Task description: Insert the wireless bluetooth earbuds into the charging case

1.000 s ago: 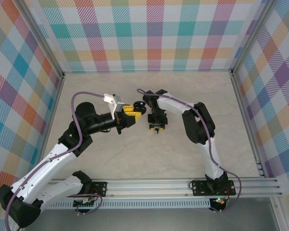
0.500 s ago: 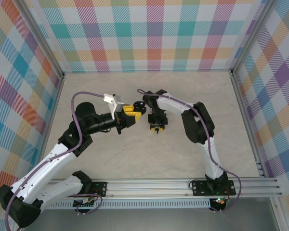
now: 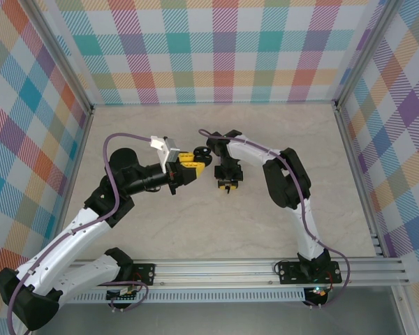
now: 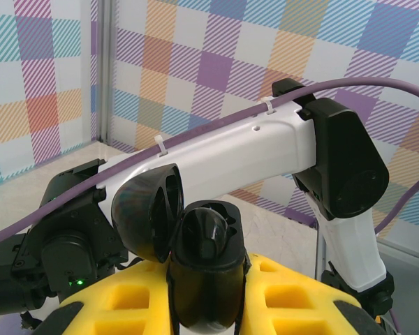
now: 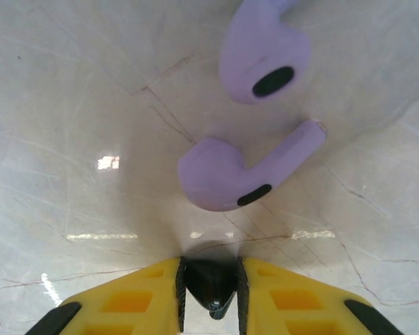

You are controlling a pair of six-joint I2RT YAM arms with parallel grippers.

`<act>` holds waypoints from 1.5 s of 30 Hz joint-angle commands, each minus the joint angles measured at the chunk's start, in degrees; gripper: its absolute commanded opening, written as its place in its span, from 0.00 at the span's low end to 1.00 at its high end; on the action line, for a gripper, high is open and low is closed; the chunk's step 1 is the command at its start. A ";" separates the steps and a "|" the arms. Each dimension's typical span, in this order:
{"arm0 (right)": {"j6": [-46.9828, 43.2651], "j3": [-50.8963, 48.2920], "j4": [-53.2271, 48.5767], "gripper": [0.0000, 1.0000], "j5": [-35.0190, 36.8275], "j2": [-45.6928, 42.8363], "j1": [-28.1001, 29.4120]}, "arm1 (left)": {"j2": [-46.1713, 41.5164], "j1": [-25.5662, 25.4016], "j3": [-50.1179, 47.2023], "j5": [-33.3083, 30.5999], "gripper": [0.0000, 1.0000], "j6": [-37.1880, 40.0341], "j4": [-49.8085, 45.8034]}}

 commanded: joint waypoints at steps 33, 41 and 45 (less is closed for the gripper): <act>-10.52 -27.29 25.58 0.21 -6.12 -29.51 -6.16 | 11.59 2.02 -3.74 -18.69 0.16 -16.27 0.65; -11.97 -28.73 25.71 0.22 -7.39 -36.30 -6.17 | 15.13 3.23 -4.33 -17.42 0.16 -17.77 0.90; -12.63 -29.32 26.49 0.24 -7.68 -41.15 -6.18 | 16.36 3.51 -5.36 -16.27 0.15 -18.27 3.09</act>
